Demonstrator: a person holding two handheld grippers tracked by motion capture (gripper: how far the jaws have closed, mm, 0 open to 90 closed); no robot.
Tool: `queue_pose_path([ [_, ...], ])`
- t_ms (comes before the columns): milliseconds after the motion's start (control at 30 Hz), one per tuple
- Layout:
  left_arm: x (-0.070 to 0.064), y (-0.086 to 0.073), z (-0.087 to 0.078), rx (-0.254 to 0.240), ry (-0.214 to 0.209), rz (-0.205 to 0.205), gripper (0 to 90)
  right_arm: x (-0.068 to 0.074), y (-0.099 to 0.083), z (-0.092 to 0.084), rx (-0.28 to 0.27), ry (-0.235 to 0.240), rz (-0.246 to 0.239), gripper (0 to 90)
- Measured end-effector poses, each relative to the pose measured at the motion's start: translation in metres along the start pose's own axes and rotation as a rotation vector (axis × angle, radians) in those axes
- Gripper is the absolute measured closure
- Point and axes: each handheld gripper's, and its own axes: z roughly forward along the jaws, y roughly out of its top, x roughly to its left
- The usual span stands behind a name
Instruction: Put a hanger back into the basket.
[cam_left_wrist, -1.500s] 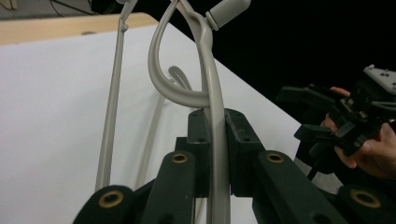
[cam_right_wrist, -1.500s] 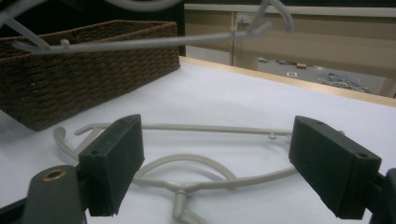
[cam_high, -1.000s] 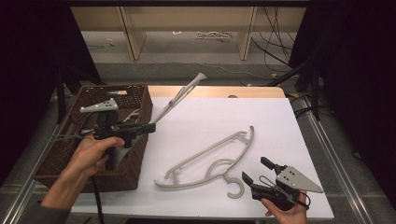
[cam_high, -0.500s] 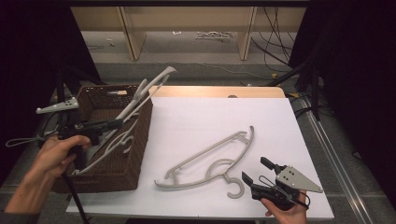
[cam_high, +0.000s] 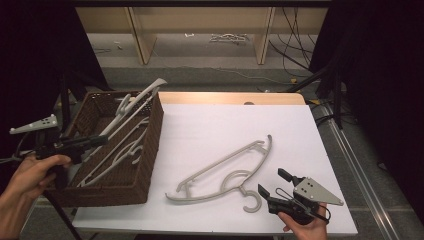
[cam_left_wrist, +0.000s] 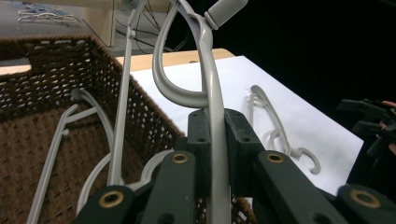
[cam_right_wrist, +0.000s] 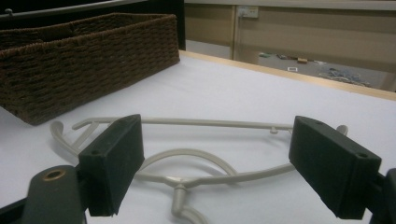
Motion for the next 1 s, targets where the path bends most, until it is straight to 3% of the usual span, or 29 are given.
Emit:
queue_pose_path([
  [267, 0.010, -0.006, -0.013, 0.005, 0.022, 0.024, 81.5, 0.000, 0.000, 0.000, -0.001, 0.000, 0.004, 19.0],
  [400, 0.013, -0.006, -0.017, 0.030, 0.032, 0.044, 81.5, 0.000, -0.001, 0.001, -0.007, -0.002, 0.008, 18.9],
  [767, 0.028, -0.011, -0.024, 0.053, 0.071, 0.022, 81.6, 0.000, -0.001, 0.001, -0.001, -0.012, -0.001, 18.9],
  [1000, 0.033, -0.011, -0.023, 0.110, 0.098, 0.021, 81.6, 0.000, -0.001, 0.001, -0.002, 0.000, 0.007, 19.0],
])
